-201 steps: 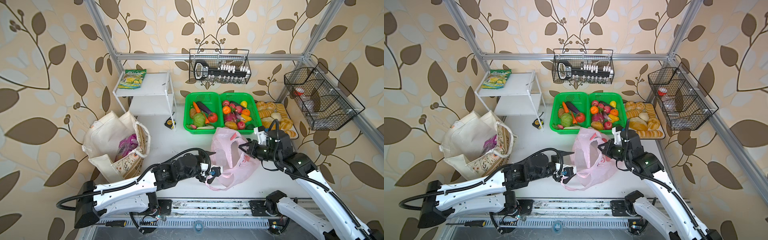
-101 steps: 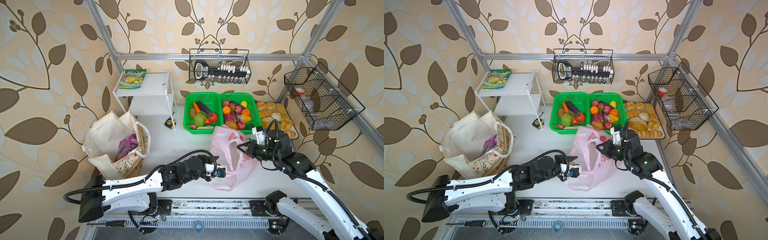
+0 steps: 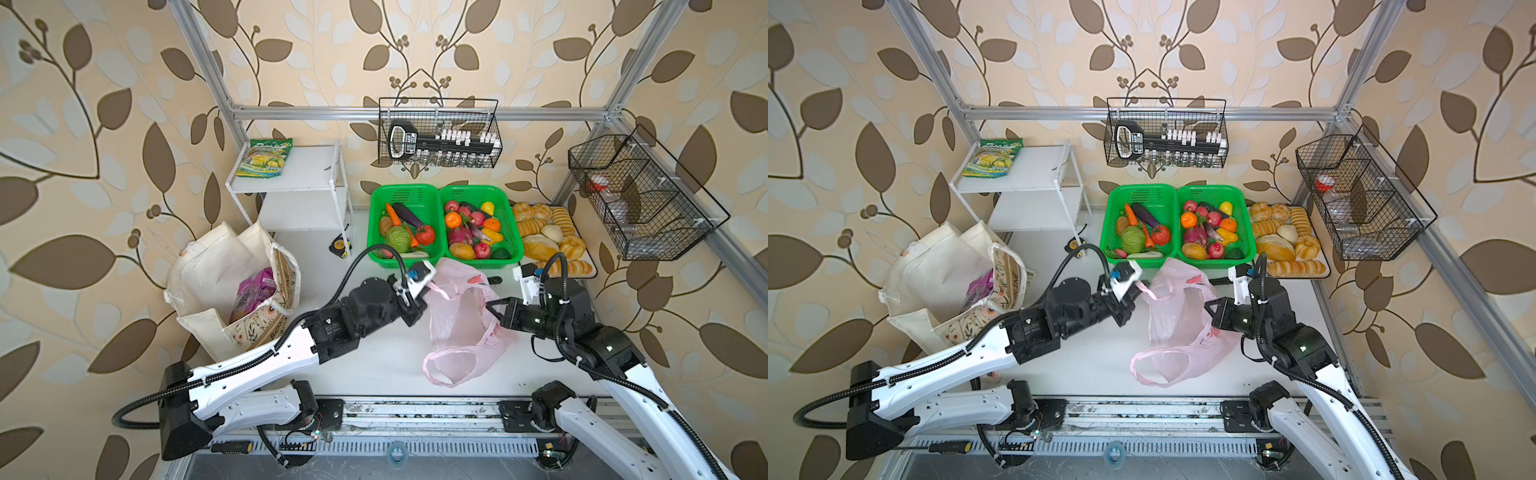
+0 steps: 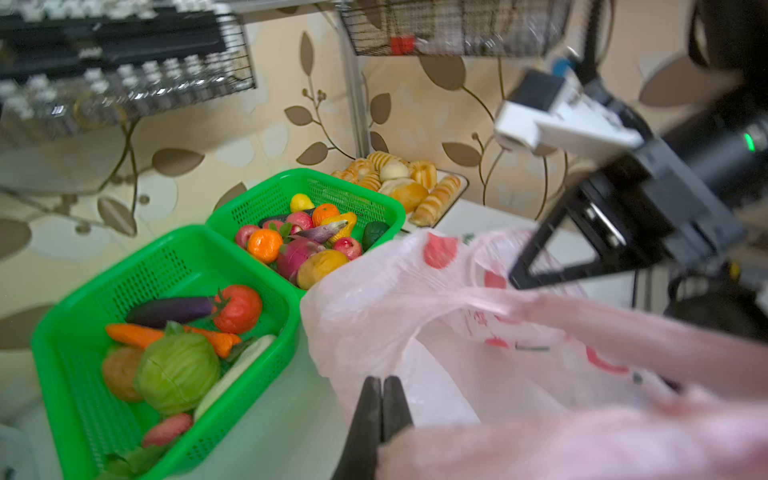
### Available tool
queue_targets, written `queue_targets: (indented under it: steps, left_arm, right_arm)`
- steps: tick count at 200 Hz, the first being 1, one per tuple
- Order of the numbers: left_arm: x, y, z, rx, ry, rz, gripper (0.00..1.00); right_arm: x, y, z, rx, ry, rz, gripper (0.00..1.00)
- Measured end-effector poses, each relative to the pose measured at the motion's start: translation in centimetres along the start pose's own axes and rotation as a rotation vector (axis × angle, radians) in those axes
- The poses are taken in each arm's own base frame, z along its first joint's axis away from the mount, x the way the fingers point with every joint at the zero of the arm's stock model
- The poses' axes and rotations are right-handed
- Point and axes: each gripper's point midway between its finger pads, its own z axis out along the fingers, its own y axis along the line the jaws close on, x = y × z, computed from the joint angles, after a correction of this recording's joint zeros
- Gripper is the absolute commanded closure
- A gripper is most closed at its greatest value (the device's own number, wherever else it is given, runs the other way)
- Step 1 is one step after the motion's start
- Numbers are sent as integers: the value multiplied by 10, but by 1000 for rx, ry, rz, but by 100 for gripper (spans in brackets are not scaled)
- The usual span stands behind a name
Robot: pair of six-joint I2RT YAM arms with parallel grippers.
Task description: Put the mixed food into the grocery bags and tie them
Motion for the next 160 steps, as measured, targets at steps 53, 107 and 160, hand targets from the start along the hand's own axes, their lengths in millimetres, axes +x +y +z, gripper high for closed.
queue_targets:
  steps: [53, 107, 160]
  left_arm:
    - [-13, 12, 37, 272, 176, -585, 100]
    - [35, 37, 74, 380, 400, -1153, 100]
    - [60, 43, 77, 337, 522, -1249, 100]
  right_arm:
    - [19, 11, -1, -53, 30, -195, 100]
    - [43, 28, 4, -125, 125, -362, 100]
    - [60, 59, -6, -331, 197, -439, 100]
